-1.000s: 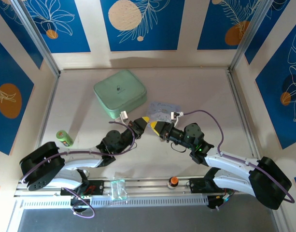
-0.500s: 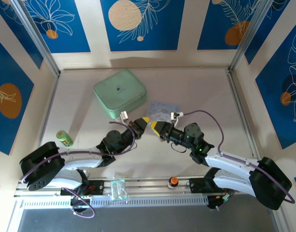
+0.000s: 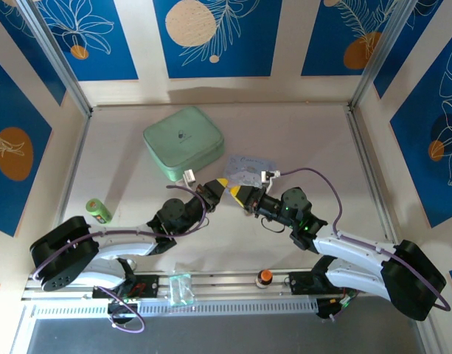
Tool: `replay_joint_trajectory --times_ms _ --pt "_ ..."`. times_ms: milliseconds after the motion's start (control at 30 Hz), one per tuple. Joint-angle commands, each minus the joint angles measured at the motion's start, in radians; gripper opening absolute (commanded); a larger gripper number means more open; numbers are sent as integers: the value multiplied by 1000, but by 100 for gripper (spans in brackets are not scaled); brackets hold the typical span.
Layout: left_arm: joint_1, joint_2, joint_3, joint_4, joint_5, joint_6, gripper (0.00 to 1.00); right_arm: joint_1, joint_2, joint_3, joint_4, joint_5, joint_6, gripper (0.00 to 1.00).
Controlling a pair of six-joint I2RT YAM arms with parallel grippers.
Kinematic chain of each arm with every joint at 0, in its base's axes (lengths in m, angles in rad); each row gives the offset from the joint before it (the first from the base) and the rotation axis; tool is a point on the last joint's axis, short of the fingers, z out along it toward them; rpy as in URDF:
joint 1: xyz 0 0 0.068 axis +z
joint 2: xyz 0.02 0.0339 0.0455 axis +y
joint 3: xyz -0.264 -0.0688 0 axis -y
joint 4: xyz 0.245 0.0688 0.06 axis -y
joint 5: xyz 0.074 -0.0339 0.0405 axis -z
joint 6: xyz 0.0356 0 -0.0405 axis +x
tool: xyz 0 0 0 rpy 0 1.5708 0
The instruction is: Unlock the padlock with the key
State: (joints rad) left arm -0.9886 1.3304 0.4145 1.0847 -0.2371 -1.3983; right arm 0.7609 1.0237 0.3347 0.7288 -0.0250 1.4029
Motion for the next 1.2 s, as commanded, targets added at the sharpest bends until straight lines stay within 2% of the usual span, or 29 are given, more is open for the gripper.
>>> replay_joint_trajectory --times_ms 0,200,267,333,433,533,600,667,733,933,1167 --pt "-2 5 -3 51 15 -9 0 -5 -10 33 -25 27 -12 0" --pt "-2 26 -20 97 -2 -11 1 -14 -35 7 -47 40 5 0" --pt "-2 29 -23 95 -7 -5 11 -23 -55 -3 -65 42 8 0" --pt "-2 26 -26 78 -11 0 26 -36 -80 -11 -91 37 7 0" --pt "-2 11 -22 49 -17 42 56 -72 -111 -13 -145 -3 8 0" --pt "-2 -46 2 -85 -26 110 77 -123 -146 -9 -250 -65 15 0" --pt "-3 -102 42 -278 -37 159 81 -171 -163 -11 -297 -134 7 0" --pt "-4 -149 119 -551 -50 219 85 -220 -180 -10 -366 -201 3 0" --pt "-3 -150 209 -768 -48 309 89 -276 -191 10 -494 -260 -29 0" --pt "-5 -56 244 -811 -2 370 87 -361 -200 49 -668 -356 -140 0" --pt "-39 91 331 -865 15 397 86 -389 -202 79 -775 -359 -209 0"
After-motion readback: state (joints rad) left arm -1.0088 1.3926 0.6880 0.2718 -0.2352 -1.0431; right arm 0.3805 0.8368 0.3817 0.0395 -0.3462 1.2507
